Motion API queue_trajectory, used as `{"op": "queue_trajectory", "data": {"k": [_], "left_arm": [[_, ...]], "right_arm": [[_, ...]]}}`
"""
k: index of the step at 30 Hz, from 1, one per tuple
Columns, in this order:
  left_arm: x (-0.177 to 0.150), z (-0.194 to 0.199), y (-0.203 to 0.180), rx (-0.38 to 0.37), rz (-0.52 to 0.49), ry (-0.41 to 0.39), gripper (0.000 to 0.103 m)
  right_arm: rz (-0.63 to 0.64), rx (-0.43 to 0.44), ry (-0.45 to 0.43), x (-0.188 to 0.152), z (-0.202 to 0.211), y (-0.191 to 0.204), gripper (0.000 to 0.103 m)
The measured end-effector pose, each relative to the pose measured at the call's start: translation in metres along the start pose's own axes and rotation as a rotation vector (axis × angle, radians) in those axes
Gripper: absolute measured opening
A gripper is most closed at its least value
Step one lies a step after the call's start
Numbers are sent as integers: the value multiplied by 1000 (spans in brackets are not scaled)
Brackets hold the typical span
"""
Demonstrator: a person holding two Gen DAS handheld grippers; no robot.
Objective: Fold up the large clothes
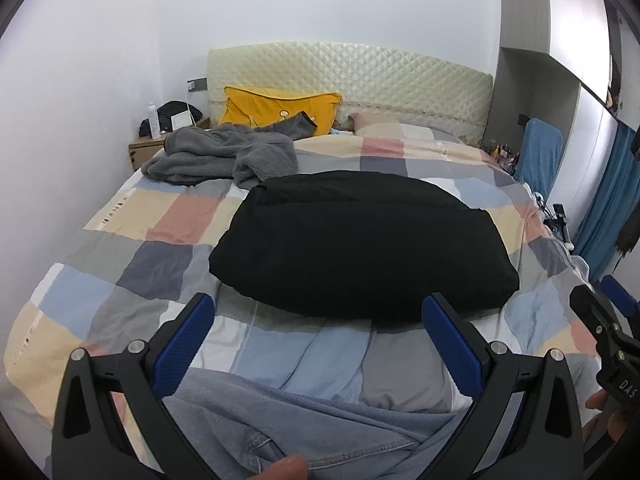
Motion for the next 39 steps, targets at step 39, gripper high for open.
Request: {"op": "queue_trajectory", "data": {"k": [39], "left_arm": [[7,2,-1,-67,-8,-19,103]], "right_arm": [[-11,-28,-37,8,14,2,103]]}}
Point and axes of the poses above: each gripper's, at about its wrist camera, not at the fingertips, and z roughly against the way its jaws point, y to its left, x to its top, the point moved 1 cm from there along -z, roughly the way its jaws point, and after that the axes turned 7 degrees about -z, right-handed, at the moved point
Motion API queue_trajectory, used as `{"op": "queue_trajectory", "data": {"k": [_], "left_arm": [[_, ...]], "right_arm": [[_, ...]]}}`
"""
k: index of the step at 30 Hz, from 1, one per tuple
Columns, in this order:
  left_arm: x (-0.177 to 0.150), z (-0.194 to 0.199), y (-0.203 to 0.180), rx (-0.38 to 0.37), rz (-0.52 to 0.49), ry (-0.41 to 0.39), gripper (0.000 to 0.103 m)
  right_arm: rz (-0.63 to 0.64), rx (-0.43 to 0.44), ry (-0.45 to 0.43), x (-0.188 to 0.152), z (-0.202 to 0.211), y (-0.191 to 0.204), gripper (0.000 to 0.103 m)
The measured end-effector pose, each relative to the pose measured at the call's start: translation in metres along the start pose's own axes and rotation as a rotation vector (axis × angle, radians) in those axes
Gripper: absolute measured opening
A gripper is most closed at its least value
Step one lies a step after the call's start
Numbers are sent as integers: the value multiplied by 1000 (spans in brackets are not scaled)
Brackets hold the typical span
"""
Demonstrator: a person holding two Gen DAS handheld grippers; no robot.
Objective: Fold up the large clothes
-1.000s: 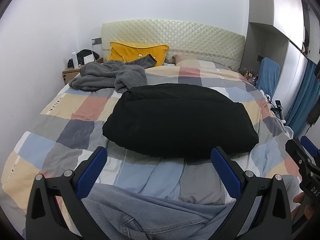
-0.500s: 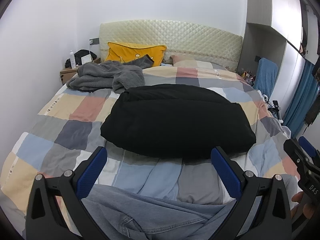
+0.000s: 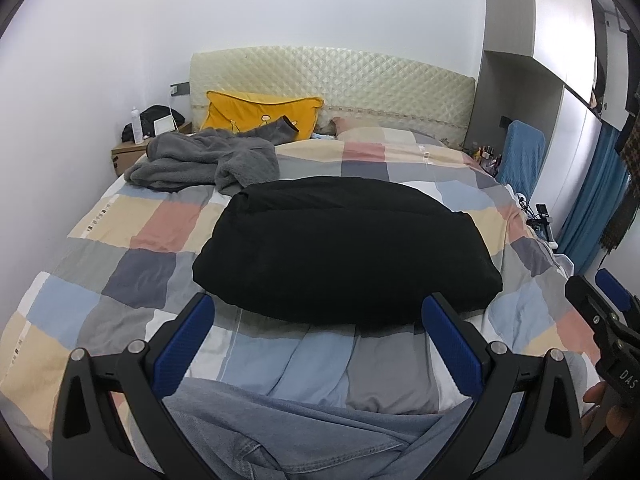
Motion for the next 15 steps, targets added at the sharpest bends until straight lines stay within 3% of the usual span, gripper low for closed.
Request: {"op": "queue_trajectory", "data": {"k": [15], "left_arm": [[3,1,-2,-10,-10,-1,103]], "right_arm": [[-2,-3,11,-1,2,0,103]]}}
Point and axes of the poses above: each gripper's, at about its wrist camera, not at the fingertips, and z roughly against the way its jaws point, y to its left, x to its top, the point moved 1 cm from there along -z, roughly the way its jaws point, and after that the axes turned 7 degrees about -z, right-handed, at the moved point
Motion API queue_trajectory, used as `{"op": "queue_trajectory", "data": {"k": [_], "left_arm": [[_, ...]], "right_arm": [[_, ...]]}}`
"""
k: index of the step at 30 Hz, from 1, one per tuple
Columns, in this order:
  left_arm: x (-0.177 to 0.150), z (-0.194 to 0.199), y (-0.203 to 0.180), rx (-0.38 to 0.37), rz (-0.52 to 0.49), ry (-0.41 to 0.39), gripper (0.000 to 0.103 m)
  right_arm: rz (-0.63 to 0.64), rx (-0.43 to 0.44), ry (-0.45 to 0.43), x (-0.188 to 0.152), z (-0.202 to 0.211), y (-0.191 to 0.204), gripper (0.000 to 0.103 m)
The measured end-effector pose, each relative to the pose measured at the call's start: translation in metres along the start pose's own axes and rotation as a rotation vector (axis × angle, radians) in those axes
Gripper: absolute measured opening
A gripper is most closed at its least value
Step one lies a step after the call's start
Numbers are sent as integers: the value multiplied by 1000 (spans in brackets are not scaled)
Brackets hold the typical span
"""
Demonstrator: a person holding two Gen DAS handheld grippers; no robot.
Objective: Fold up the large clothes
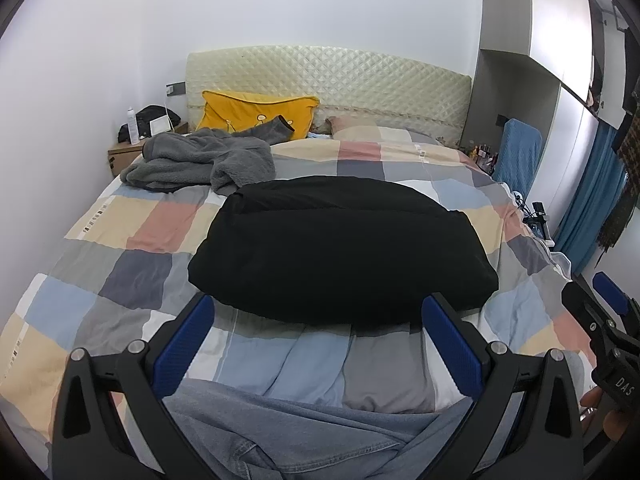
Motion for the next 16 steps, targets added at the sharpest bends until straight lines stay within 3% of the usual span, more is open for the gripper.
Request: {"op": "queue_trajectory", "data": {"k": [6,16], "left_arm": [[-2,-6,1,-50,11,33,103],[-2,-6,-1,-25,10,33,103]], "right_arm": [[3,-4,1,-1,0,-1,103],[-3,-3,10,-2,-2,-1,103]]}}
Point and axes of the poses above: each gripper's, at about its wrist camera, not at the fingertips, and z roughly against the way its jaws point, y to its left, x to its top, the point moved 1 cm from there along -z, roughly the way its jaws point, and after that the axes turned 7 degrees about -z, right-handed, at the moved point
